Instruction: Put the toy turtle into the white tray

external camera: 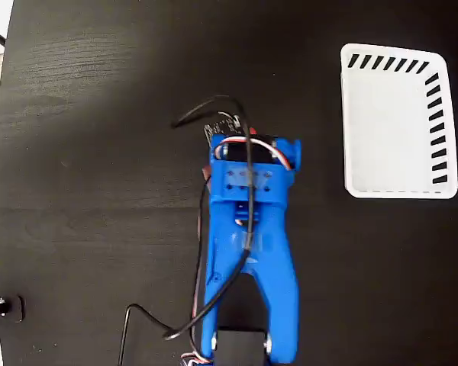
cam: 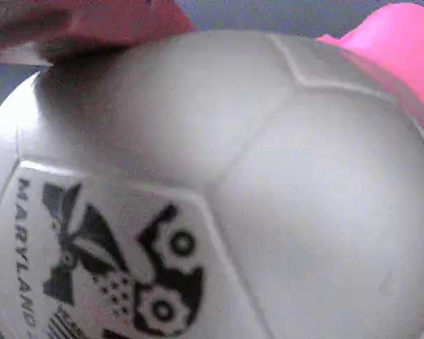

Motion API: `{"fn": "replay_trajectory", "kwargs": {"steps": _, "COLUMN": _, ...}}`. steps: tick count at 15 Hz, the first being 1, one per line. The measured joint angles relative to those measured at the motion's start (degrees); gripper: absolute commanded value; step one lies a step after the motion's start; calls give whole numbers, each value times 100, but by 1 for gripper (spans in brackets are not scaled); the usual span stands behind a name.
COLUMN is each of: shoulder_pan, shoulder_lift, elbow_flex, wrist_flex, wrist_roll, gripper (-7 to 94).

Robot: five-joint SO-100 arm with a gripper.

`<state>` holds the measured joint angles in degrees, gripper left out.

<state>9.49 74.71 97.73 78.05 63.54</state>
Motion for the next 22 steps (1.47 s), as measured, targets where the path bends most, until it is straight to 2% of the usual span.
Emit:
{"fn": "replay_trajectory", "kwargs": {"steps": 4, "shoulder_pan": 97, "shoulder_lift": 677, "elbow_flex": -70, "wrist_flex": 615, "wrist_roll": -606, "gripper": 0}}
{"fn": "replay_trajectory", "kwargs": {"steps": 8, "shoulder_pan": 9, "shoulder_lift": 1011, "elbow_flex": -1345, "wrist_flex": 1828, "wrist_roll": -1661, "gripper": 0}}
{"fn": "replay_trajectory", "kwargs": {"steps": 16, "shoulder_pan": 9, "shoulder_lift": 1661, "elbow_flex": -2030, "wrist_flex": 1898, "wrist_roll": -3313, "gripper": 0}}
{"fn": "replay_trajectory", "kwargs": {"steps": 22, "shoulder_pan": 1494, "shoulder_lift": 1661, "elbow_flex": -3428, "wrist_flex": 1705, "wrist_roll": -4896, "gripper": 0}}
